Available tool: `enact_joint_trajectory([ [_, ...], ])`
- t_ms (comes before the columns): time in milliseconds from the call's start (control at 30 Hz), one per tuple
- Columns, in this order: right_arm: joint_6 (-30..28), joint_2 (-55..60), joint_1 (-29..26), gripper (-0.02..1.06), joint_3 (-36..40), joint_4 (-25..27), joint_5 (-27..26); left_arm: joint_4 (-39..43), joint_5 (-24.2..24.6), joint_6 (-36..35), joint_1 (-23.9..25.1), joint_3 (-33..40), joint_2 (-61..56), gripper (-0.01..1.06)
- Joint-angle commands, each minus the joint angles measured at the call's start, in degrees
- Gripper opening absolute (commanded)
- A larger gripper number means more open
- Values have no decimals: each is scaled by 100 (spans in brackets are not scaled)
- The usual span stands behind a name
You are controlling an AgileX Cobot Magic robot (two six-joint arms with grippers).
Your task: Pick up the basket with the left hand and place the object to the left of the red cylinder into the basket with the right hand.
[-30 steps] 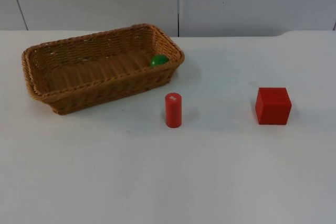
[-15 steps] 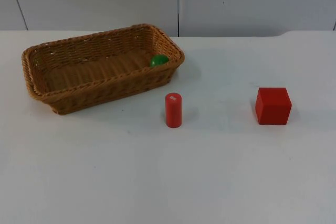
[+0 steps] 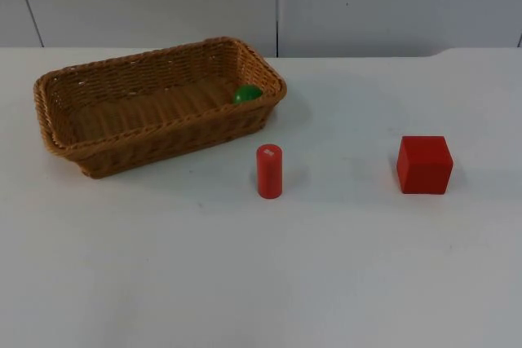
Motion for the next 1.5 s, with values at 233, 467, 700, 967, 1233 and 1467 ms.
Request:
enact_joint_trajectory([
  [233,222,-19,18,104,29,-174,-61,301,81,-378,-16,19,-21,97],
  [467,233,-19,18,104,29,-173,-61,301,259,-434,-16,-3,-21,97],
  [700,233,-19,18,104,29,-173,-61,289,863,-510,-16,135,-21,97],
  [967,233,-19,18,104,29,-173,-61,197,863,-353,-16,135,-21,97],
  [1233,348,-19,18,104,29,-260,-61,197,863,-353,-16,135,-21,97],
  [1467,453,-19,18,104,29,-311,-73,197,863,-353,-16,135,-21,97],
])
